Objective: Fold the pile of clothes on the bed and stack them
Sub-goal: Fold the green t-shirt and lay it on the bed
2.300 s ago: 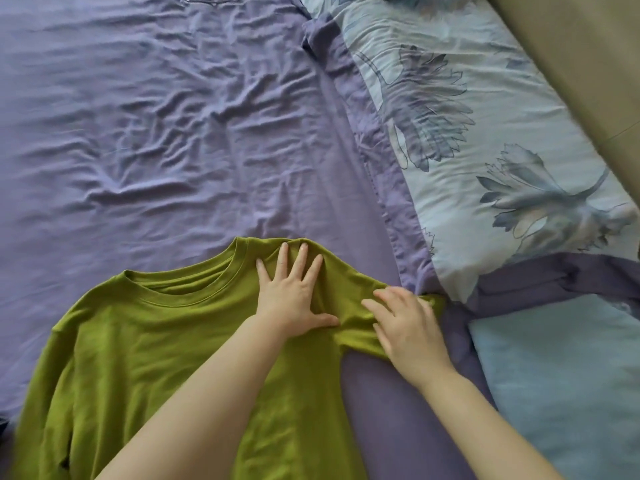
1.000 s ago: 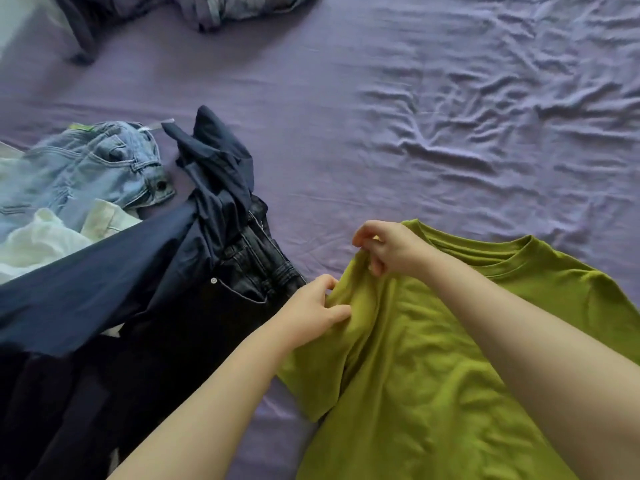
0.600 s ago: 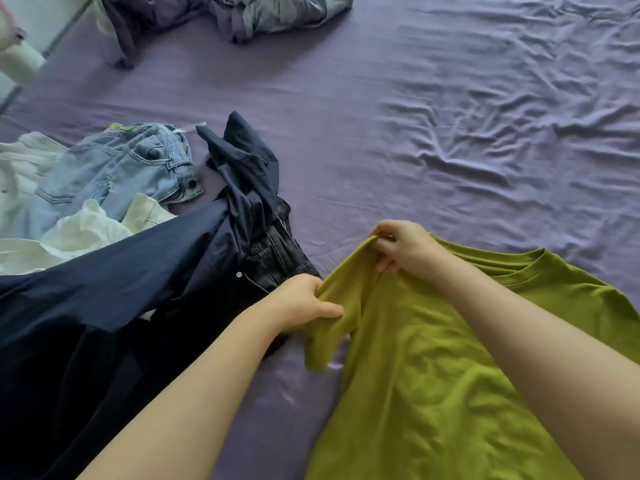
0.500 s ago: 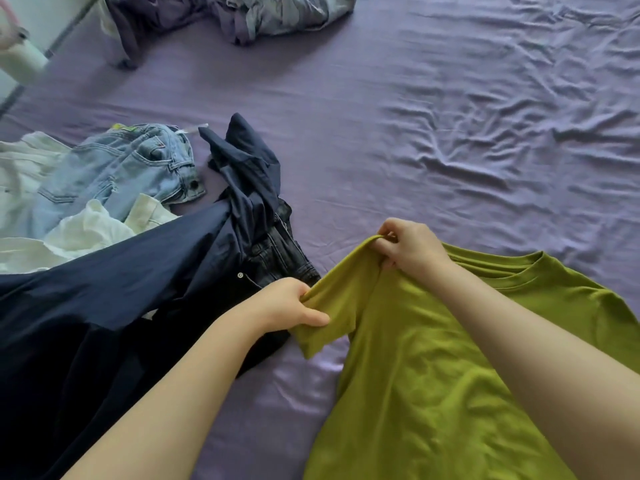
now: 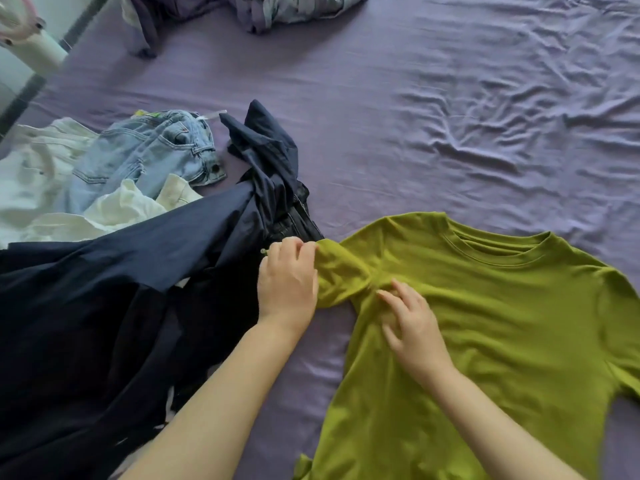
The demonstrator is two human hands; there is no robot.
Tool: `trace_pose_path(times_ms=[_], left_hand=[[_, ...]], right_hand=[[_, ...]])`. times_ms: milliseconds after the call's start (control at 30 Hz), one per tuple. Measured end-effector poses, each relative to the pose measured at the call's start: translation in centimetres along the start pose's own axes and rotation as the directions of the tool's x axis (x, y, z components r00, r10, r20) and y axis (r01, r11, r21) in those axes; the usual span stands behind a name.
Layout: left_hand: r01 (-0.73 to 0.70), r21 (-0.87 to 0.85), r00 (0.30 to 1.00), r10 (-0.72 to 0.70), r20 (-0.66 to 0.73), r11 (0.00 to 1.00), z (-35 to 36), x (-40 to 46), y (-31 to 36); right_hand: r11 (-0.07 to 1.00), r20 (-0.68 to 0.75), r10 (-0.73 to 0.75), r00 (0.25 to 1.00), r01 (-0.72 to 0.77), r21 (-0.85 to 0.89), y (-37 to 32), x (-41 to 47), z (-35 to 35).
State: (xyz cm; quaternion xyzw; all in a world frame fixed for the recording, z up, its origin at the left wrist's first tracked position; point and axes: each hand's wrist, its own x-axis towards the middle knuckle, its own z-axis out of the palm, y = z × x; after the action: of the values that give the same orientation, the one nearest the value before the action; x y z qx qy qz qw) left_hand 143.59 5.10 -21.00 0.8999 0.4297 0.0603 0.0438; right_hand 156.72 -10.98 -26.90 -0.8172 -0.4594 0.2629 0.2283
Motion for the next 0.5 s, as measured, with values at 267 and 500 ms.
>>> trace_pose_path(times_ms=[267, 500], left_hand=[[0.686, -0.204, 0.565, -0.334, 0.755, 0.699, 4.9, -15.6, 2.4], [0.715, -0.294, 0.515, -0.193, 0.835, 0.634, 3.7, -22.9, 2.8]], right_hand=[[0.925, -0.01, 0.092, 0.996, -0.089, -0.369, 5.0, -16.9, 2.2], [0.912, -0.134, 0.279, 0.951, -0.306, -0.274, 8.7, -23.4, 0.3]])
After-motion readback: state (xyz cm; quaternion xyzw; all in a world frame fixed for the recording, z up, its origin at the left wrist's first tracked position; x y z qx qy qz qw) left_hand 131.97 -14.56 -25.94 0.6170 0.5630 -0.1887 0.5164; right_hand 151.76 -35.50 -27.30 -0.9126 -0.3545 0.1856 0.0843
